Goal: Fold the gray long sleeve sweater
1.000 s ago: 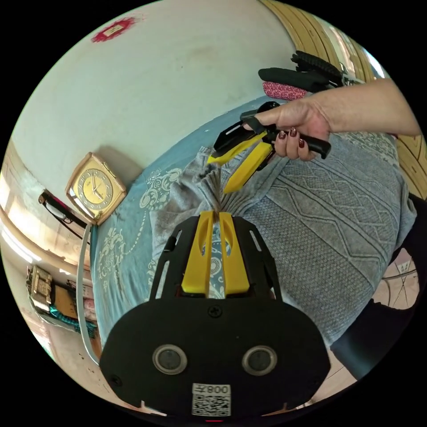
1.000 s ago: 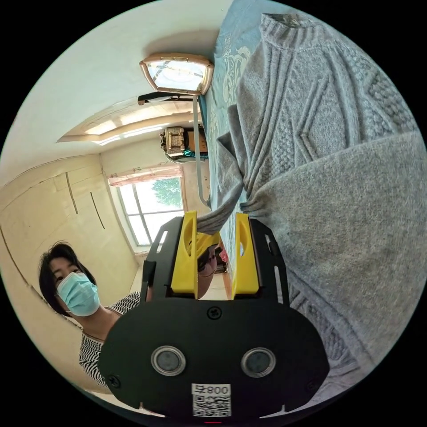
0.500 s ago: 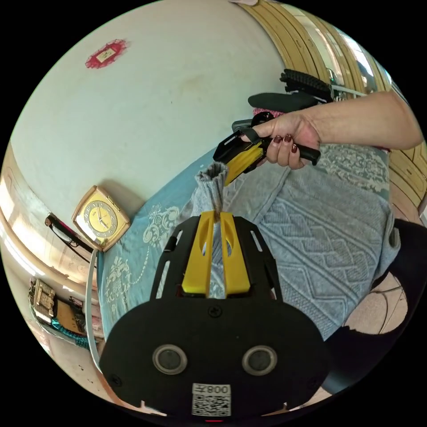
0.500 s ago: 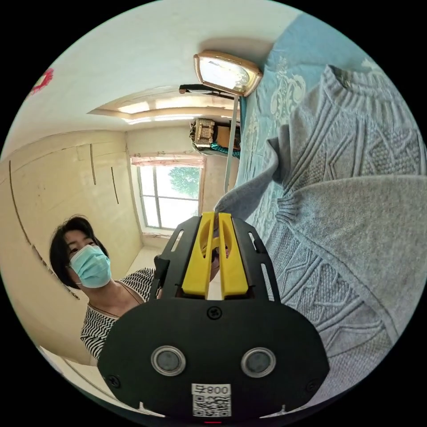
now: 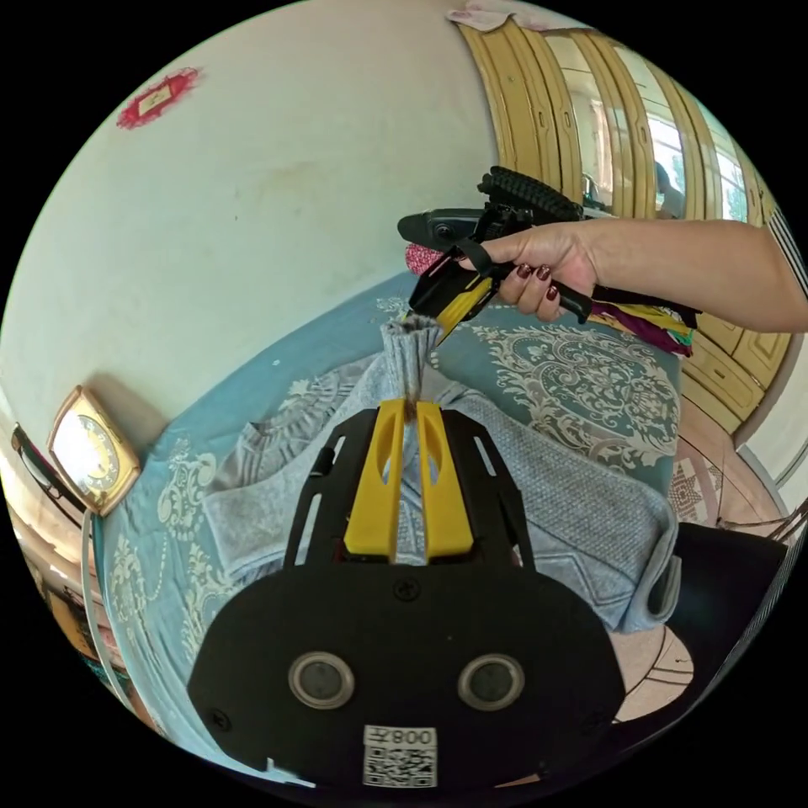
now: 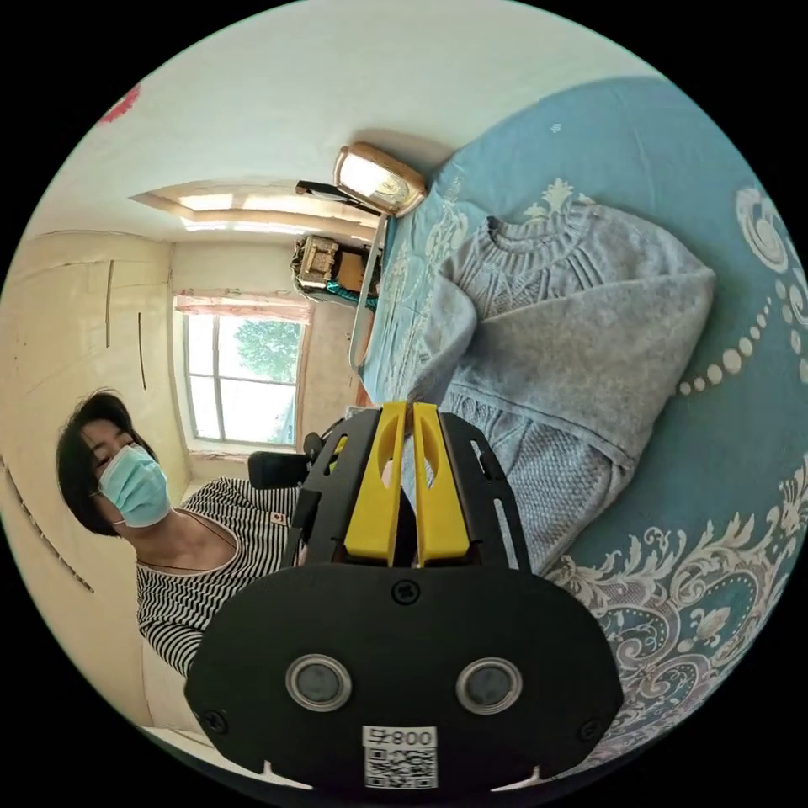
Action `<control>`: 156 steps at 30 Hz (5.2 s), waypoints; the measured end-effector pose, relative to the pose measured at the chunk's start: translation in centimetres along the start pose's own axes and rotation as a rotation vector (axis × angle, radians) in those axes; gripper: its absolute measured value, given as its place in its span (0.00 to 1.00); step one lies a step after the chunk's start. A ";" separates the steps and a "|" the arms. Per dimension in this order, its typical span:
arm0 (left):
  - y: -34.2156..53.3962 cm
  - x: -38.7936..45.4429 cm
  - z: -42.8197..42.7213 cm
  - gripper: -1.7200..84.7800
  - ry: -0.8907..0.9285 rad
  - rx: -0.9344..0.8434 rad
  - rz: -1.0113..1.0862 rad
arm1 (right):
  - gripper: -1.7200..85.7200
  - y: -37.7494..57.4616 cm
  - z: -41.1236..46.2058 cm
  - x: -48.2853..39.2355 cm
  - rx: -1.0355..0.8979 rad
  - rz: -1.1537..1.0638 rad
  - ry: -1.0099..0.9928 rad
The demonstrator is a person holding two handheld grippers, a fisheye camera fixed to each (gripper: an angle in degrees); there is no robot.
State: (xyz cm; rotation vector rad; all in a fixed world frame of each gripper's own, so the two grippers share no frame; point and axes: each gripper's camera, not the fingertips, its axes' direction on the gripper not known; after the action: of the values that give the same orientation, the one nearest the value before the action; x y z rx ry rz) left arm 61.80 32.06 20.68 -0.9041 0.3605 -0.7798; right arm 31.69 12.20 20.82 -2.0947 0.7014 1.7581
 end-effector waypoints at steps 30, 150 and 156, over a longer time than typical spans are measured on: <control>2.8 -13.4 5.2 0.03 -0.071 -0.179 -0.351 | 0.02 6.2 9.8 -2.2 -0.092 -0.065 0.507; 73.0 13.2 -9.5 0.13 0.976 -0.029 -1.272 | 0.04 48.4 15.4 -5.8 0.183 -0.387 0.105; 72.7 15.7 -4.9 0.13 1.071 -0.005 -1.368 | 0.04 47.4 17.0 -4.9 0.194 -0.376 0.082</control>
State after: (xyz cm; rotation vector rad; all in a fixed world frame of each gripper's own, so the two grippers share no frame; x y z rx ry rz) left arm 102.25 45.04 -40.56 -0.5656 0.6553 -2.5459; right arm -9.15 -17.24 25.58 -2.0171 0.4408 1.3536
